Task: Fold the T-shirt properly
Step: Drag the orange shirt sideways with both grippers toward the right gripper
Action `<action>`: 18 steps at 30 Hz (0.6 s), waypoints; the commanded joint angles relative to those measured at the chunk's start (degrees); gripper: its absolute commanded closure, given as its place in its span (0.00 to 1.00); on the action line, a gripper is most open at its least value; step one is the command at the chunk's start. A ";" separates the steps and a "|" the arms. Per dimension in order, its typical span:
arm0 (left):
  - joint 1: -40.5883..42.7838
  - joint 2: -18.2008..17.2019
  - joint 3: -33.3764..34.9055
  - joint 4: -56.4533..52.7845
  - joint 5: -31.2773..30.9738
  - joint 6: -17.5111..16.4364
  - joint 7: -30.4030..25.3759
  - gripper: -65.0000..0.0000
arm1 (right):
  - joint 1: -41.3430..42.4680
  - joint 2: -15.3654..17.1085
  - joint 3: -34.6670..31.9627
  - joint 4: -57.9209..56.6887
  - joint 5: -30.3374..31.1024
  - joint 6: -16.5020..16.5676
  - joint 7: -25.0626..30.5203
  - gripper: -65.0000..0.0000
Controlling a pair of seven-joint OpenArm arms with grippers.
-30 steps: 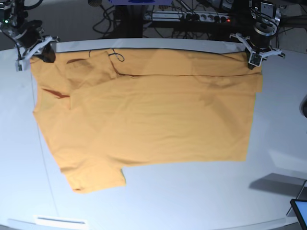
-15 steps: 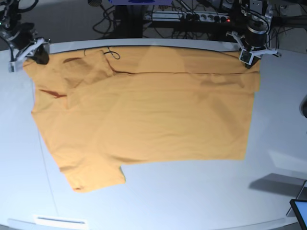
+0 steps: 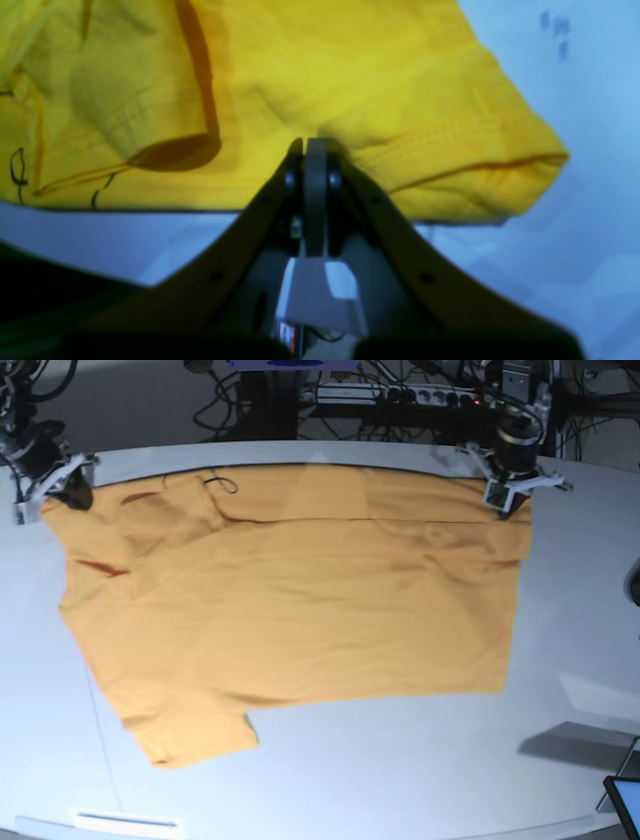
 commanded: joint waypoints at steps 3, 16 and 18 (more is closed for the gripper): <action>-1.23 0.30 3.82 -0.24 -1.02 -3.33 3.93 1.00 | 0.25 1.38 2.53 -3.99 -5.53 -3.57 -4.66 1.00; -1.94 1.18 9.44 -0.24 -0.93 -3.24 5.60 1.00 | 2.98 5.42 5.61 -14.63 -5.62 1.09 -4.22 1.00; -1.94 1.88 9.88 -0.24 -0.75 -3.24 5.60 1.00 | 3.60 6.21 6.31 -16.39 -5.71 2.14 -4.22 1.00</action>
